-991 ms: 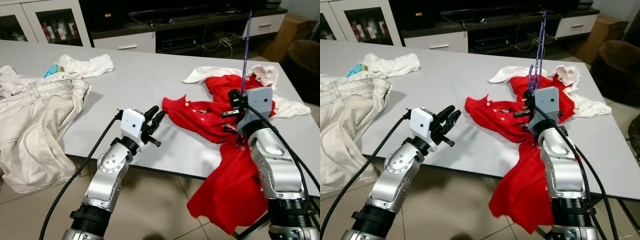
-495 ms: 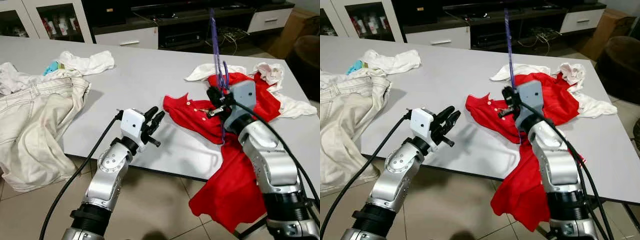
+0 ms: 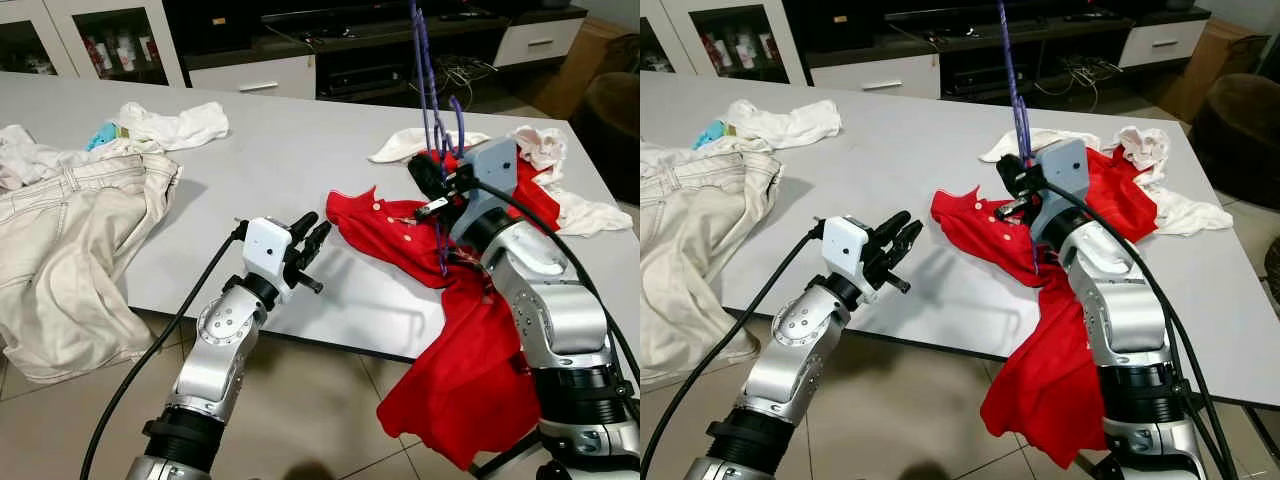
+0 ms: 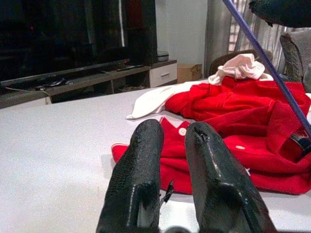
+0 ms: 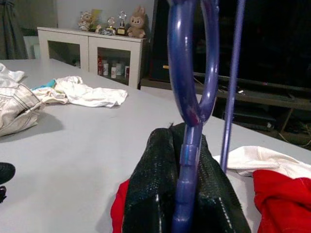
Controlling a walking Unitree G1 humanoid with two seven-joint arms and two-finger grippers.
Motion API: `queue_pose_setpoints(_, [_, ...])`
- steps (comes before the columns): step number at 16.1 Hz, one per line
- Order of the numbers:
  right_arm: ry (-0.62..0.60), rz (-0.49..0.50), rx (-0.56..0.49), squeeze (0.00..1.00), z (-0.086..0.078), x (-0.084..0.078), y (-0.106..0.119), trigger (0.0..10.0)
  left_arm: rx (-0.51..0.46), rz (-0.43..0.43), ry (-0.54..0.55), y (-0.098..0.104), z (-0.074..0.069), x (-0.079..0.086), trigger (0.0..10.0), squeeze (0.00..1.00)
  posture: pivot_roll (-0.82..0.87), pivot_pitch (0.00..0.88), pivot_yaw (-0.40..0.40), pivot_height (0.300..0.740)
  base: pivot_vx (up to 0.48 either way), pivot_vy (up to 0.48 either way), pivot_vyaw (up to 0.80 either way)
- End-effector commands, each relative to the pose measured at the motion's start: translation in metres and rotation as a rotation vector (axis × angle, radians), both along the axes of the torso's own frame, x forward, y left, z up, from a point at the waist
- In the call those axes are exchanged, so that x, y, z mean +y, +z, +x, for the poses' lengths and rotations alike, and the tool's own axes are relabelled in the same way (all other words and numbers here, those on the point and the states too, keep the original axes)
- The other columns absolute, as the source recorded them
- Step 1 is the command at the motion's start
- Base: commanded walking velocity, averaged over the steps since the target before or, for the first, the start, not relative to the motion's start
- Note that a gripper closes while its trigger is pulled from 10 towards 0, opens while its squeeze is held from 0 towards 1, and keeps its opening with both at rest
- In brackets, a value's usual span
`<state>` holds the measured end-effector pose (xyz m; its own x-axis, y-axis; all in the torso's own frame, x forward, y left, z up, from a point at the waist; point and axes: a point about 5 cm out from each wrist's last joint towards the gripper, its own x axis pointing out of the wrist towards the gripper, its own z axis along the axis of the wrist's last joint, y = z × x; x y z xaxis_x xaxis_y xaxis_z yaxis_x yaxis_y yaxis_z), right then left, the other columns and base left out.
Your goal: Hang hanger
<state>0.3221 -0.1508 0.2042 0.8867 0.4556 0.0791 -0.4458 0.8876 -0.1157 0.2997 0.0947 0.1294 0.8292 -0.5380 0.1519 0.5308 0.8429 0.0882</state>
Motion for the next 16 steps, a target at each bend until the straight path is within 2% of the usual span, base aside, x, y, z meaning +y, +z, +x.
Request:
queue_pose_setpoints(1, [0.001, -0.024, 0.017, 0.0, 0.0, -0.001, -0.002, 10.0, -0.003, 0.004, 0.008, 0.0, 0.002, 0.0, 10.0, 0.0, -0.09, 0.0, 0.006, 0.74, 0.0, 0.0, 0.0])
queue_pose_setpoints(3, [-0.005, -0.064, 0.045, 0.0, 0.0, -0.001, -0.01, 10.0, -0.004, 0.006, 0.008, 0.0, 0.002, 0.0, 10.0, 0.0, -0.09, 0.0, 0.006, 0.74, 0.0, 0.0, 0.0])
queue_pose_setpoints(4, [-0.009, -0.069, 0.056, 0.0, -0.001, -0.001, -0.013, 9.0, -0.005, 0.007, 0.007, 0.0, 0.002, 0.0, 10.0, 0.0, -0.09, 0.0, 0.006, 0.74, 0.0, 0.0, 0.0])
queue_pose_setpoints(5, [-0.008, -0.058, 0.06, 0.0, -0.001, -0.001, -0.013, 6.2, -0.006, 0.008, 0.006, 0.0, 0.001, -0.001, 10.0, 0.0, -0.09, 0.0, 0.009, 0.74, 0.0, 0.0, 0.0])
queue_pose_setpoints(6, [-0.008, -0.053, 0.061, 0.0, -0.001, -0.001, -0.013, 5.8, -0.006, 0.008, 0.005, 0.0, 0.001, -0.001, 10.0, 0.0, -0.09, 0.0, 0.01, 0.74, 0.0, 0.0, 0.0])
queue_pose_setpoints(7, [-0.014, -0.06, 0.063, 0.0, -0.001, -0.002, -0.014, 10.0, -0.007, 0.011, 0.001, 0.0, 0.001, -0.001, 10.0, 0.0, -0.09, 0.0, 0.01, 0.74, 0.0, 0.0, 0.0])
queue_pose_setpoints(9, [-0.052, -0.186, -0.005, 0.0, -0.001, -0.007, -0.01, 10.0, -0.007, 0.012, 0.001, 0.0, 0.0, -0.001, 10.0, 0.0, -0.09, 0.0, 0.01, 0.74, 0.0, 0.0, 0.0])
queue_pose_setpoints(12, [-0.152, -0.273, -0.103, 0.0, 0.003, -0.022, 0.006, 10.0, -0.006, 0.011, 0.003, -0.001, 0.0, -0.001, 10.0, 0.0, -0.09, 0.0, 0.005, 0.74, 0.0, 0.0, 0.0])
queue_pose_setpoints(13, [-0.205, -0.322, -0.108, 0.0, 0.006, -0.031, 0.006, 10.0, -0.004, 0.01, 0.004, -0.002, 0.0, -0.002, 10.0, 0.0, -0.09, 0.0, 0.003, 0.74, 0.0, 0.0, 0.0])
queue_pose_setpoints(16, [-0.262, -0.351, -0.067, 0.0, 0.008, -0.036, -0.011, 10.0, -0.001, 0.008, 0.003, -0.003, -0.001, -0.003, 10.0, 0.0, -0.09, 0.0, 0.0, 0.74, 0.0, 0.0, 0.0])
